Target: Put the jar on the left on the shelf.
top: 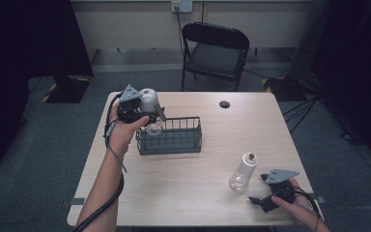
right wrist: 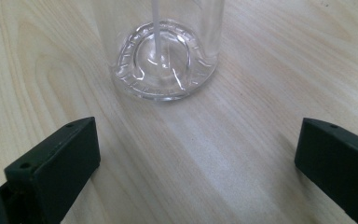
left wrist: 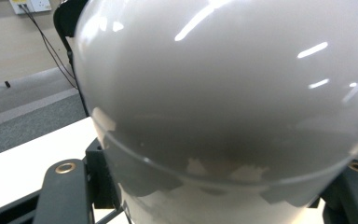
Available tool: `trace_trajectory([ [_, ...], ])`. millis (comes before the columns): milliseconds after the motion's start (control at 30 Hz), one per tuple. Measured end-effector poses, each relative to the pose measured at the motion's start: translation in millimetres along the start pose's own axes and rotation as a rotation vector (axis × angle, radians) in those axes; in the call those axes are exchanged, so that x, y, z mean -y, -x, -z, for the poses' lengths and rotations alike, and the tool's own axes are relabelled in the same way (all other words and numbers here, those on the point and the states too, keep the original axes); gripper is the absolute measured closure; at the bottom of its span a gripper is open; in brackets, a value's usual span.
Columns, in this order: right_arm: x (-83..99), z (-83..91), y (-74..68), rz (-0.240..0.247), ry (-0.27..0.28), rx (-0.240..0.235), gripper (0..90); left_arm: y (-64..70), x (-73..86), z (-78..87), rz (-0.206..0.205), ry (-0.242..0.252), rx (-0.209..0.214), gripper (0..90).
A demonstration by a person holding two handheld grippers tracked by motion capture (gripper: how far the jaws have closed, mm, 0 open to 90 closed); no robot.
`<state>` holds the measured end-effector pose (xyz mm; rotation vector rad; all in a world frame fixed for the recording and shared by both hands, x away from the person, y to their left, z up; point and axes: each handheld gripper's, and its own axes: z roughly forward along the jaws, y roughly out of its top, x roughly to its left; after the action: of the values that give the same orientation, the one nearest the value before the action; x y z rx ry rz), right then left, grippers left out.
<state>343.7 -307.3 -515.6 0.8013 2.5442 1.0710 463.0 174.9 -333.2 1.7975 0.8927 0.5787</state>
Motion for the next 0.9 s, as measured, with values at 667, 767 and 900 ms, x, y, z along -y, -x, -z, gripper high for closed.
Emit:
trace_trajectory([
  [667, 0.0, 0.0, 0.0, 0.0, 0.0, 0.0, 0.0, -12.0, 19.7, -31.0, 0.011, -0.029, -0.058, 30.3],
  [767, 0.0, 0.0, 0.0, 0.0, 0.0, 0.0, 0.0, -13.3, 24.2, -33.8, 0.022, -0.03, -0.06, 30.3],
  [900, 0.0, 0.0, 0.0, 0.0, 0.0, 0.0, 0.0, -14.5, 29.9, -37.1, 0.023, -0.042, -0.07, 30.3],
])
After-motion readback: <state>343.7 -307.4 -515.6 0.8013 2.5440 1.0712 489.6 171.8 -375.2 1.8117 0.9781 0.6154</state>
